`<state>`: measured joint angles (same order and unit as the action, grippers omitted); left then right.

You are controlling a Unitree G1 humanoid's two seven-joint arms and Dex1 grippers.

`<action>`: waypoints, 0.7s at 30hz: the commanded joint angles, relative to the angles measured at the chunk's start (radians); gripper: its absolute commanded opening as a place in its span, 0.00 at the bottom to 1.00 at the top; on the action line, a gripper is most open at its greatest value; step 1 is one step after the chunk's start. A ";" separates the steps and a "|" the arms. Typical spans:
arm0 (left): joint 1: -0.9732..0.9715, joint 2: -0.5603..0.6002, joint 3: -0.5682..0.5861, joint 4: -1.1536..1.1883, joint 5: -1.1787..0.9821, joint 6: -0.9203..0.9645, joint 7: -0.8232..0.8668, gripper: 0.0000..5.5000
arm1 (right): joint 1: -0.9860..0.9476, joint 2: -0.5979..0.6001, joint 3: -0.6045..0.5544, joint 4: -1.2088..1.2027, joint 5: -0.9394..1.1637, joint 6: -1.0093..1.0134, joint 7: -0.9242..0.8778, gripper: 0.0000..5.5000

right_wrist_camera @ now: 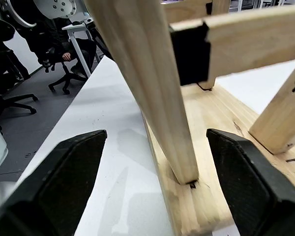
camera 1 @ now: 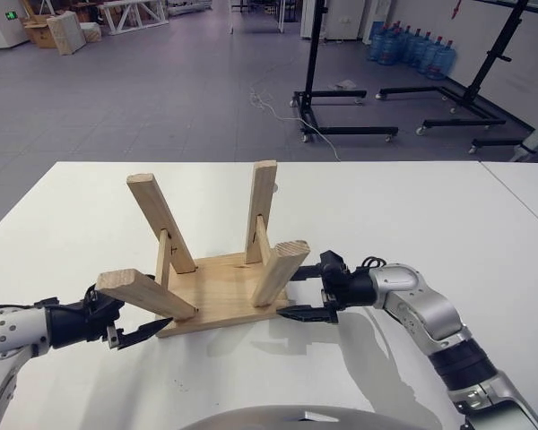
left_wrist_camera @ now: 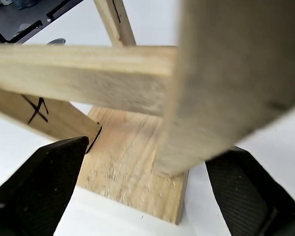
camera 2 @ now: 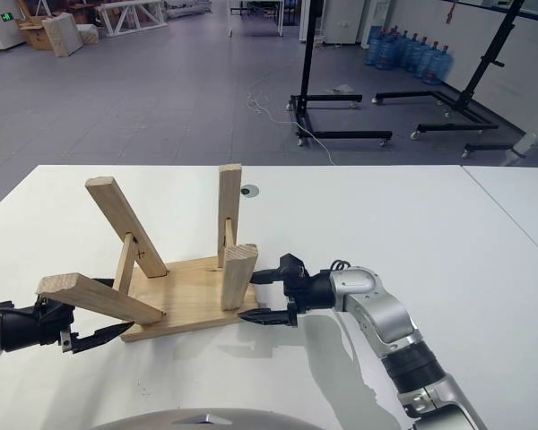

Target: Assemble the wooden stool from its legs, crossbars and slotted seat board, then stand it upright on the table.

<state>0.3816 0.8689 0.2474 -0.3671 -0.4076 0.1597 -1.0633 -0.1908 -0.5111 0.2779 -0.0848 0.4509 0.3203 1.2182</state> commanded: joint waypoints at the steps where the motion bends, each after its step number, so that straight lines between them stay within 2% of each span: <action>1: -0.017 -0.018 -0.044 -0.015 -0.004 0.049 0.018 0.75 | -0.066 -0.011 -0.013 0.028 0.009 0.023 0.036 0.68; 7: 0.023 -0.053 -0.073 -0.087 0.013 0.079 0.080 0.75 | -0.129 -0.016 -0.030 0.086 0.027 0.054 0.099 0.68; 11: 0.042 -0.075 -0.076 -0.127 0.011 0.086 0.110 0.66 | -0.162 -0.007 -0.036 0.128 0.032 0.046 0.136 0.69; 21: 0.052 -0.116 -0.075 -0.116 0.009 0.063 0.136 0.42 | -0.199 0.011 -0.043 0.181 0.032 0.019 0.218 0.39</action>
<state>0.4496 0.7565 0.1721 -0.4866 -0.4052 0.2301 -0.9365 -0.3597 -0.5075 0.2359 0.0960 0.4859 0.3559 1.4241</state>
